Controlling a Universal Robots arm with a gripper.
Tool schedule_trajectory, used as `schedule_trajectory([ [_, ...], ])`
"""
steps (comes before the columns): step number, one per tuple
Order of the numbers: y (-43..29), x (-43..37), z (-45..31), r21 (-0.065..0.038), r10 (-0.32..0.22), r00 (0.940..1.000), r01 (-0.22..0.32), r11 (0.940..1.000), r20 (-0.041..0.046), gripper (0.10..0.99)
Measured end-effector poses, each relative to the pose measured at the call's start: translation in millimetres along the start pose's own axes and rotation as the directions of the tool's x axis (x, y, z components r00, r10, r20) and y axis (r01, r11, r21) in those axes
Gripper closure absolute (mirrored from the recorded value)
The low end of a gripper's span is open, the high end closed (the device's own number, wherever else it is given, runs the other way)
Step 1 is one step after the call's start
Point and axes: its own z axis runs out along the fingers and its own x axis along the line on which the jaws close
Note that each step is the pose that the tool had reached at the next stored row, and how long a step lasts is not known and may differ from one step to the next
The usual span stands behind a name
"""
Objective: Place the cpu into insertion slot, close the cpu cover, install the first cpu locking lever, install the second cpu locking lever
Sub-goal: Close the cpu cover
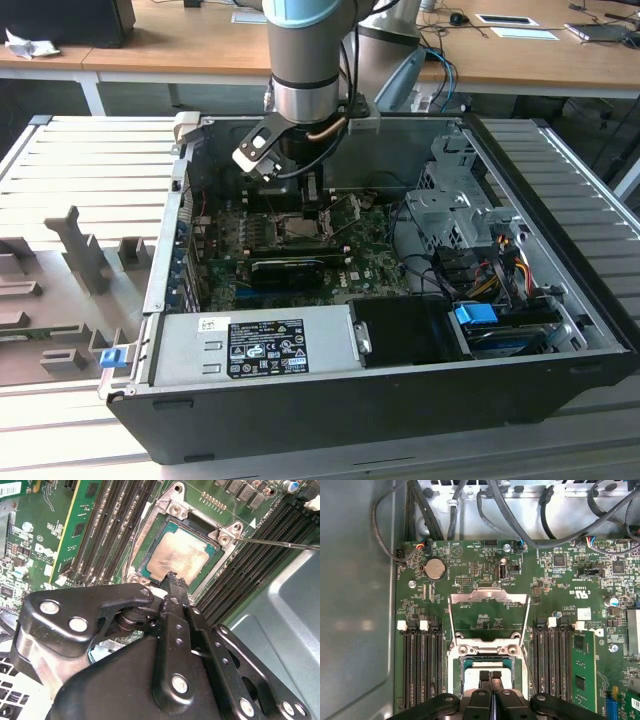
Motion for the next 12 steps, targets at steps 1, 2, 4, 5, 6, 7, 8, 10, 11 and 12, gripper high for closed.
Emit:
schedule_trajectory([
  [1,0.0,0.1,-0.2,0.000,0.000,1.0000,0.000,1.0000,0.0003,0.980],
  [2,0.1,0.1,-0.3,0.000,0.000,1.0000,0.000,1.0000,0.0004,0.980],
  [4,0.0,0.1,-0.4,0.000,0.000,1.0000,0.000,1.0000,0.0006,0.980],
  [5,0.1,0.1,-0.4,0.000,0.000,1.0000,0.000,1.0000,0.0006,0.980],
  [6,0.1,0.1,-0.5,0.000,0.000,1.0000,0.000,1.0000,0.0006,0.980],
  [7,0.1,0.1,-0.5,0.000,0.000,1.0000,0.000,1.0000,0.0007,0.980],
  [8,0.1,0.1,-0.5,0.000,0.000,1.0000,0.000,1.0000,0.0006,0.980],
  [10,0.2,0.1,-0.5,0.000,0.000,1.0000,0.000,1.0000,0.0007,0.980],
  [11,0.2,0.1,-0.5,0.000,0.000,1.0000,0.000,1.0000,0.0006,0.980],
  [12,0.2,0.1,-0.7,0.000,0.000,1.0000,0.000,1.0000,0.0007,0.980],
])
